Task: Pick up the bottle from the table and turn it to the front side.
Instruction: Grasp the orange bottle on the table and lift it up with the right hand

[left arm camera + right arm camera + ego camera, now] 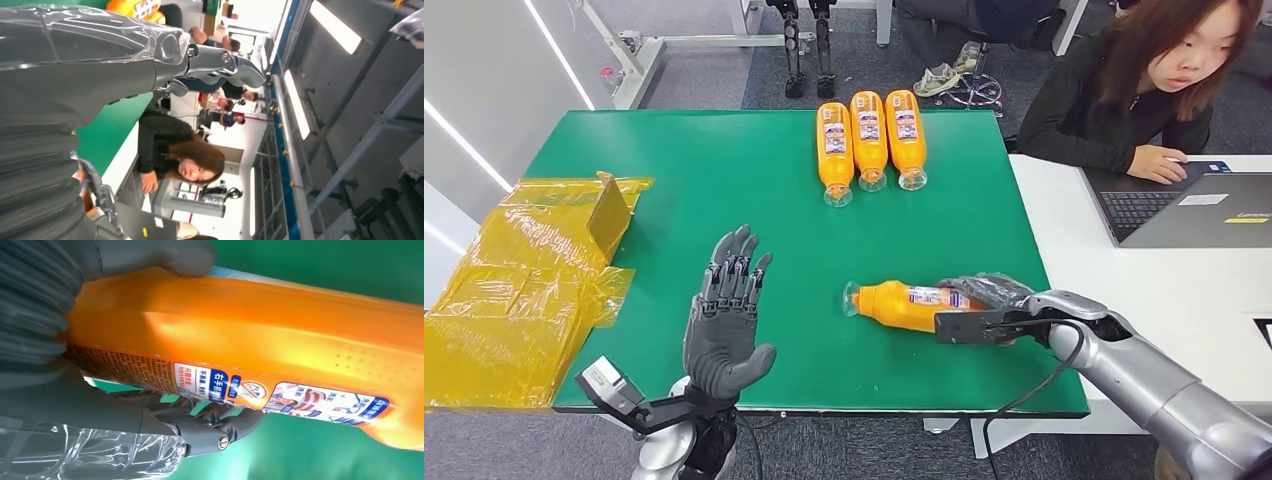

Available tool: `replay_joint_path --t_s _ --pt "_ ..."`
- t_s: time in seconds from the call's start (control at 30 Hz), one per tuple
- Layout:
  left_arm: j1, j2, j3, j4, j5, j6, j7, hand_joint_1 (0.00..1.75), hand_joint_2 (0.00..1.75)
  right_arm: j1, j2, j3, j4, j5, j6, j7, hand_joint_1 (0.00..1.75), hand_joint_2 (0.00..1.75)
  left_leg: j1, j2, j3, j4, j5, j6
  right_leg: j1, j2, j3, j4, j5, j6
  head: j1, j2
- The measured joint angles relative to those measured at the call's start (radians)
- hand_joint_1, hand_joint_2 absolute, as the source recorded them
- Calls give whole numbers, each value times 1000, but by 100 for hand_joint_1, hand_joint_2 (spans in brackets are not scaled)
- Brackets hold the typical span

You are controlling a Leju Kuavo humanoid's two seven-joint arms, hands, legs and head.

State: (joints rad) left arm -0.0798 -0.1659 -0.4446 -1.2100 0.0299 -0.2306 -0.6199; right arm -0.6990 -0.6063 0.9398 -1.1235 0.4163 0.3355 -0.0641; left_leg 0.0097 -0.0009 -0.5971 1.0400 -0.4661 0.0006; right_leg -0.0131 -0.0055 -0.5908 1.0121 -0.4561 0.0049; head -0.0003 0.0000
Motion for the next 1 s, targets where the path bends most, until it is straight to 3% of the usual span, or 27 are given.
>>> replay_joint_path --t_s 0.17,0.53,0.83,1.0 --pt "44 -3 24 -35 -24 1 -6 0 175 25 7 -66 -58 69 -134 -14 175 175 0 0 -2 0 0 0 0 0 -2 0 0 0 0 0" --pt "82 -4 51 -71 -44 13 -19 0 175 54 47 -239 -209 144 -245 -40 175 175 0 -3 -4 0 1 0 0 -3 -4 0 0 0 0 0" --pt "74 -4 51 -68 -34 32 -29 0 175 338 59 -427 -393 182 -443 -147 175 175 0 -4 -6 0 -1 1 0 -4 -5 -1 -2 2 0 0" --pt "51 -13 50 -55 -17 23 -20 0 175 501 123 -483 -465 206 -532 -190 175 175 0 -4 -6 0 -1 1 0 -3 -5 -1 -2 2 0 0"
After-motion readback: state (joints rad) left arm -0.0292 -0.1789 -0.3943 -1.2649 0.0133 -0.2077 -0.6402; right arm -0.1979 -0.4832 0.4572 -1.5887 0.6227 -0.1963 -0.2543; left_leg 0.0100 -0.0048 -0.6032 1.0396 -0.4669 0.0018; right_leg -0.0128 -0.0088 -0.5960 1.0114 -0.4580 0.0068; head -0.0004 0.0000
